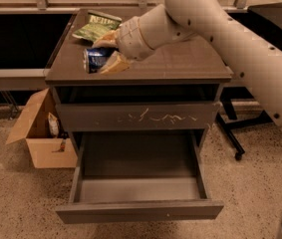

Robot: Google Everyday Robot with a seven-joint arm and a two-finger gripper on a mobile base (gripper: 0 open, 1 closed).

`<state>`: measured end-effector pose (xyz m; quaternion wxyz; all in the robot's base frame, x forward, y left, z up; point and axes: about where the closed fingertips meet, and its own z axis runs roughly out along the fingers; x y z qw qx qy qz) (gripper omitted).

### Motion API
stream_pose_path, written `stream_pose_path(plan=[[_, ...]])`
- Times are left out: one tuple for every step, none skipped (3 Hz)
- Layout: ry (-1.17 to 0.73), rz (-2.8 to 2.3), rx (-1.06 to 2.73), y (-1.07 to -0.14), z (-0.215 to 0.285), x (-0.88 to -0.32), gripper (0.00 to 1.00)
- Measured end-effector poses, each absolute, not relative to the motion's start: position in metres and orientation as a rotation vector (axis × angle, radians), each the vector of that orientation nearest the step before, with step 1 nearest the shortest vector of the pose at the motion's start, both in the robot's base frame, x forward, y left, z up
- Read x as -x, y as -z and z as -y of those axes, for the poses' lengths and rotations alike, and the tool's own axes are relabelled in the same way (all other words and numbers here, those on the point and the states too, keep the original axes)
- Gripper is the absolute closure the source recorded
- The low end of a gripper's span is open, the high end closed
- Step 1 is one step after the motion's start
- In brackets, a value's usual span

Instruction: Pick pepsi can from middle drawer and place on counter

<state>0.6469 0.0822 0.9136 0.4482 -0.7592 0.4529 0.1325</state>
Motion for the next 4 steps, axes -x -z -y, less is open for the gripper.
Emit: stream_pose_path(plan=[[-0.332, -1.107, 1.836, -0.924, -0.096, -0.681, 1.00], [-0.355, -1.153, 1.760, -0.922, -0.101, -0.713, 0.83], [-0.389, -1.216, 1.685, -0.910, -0.100, -0.739, 0.59], [-0.428, -1.268, 1.637, -0.895, -0.103, -0.763, 0.28]])
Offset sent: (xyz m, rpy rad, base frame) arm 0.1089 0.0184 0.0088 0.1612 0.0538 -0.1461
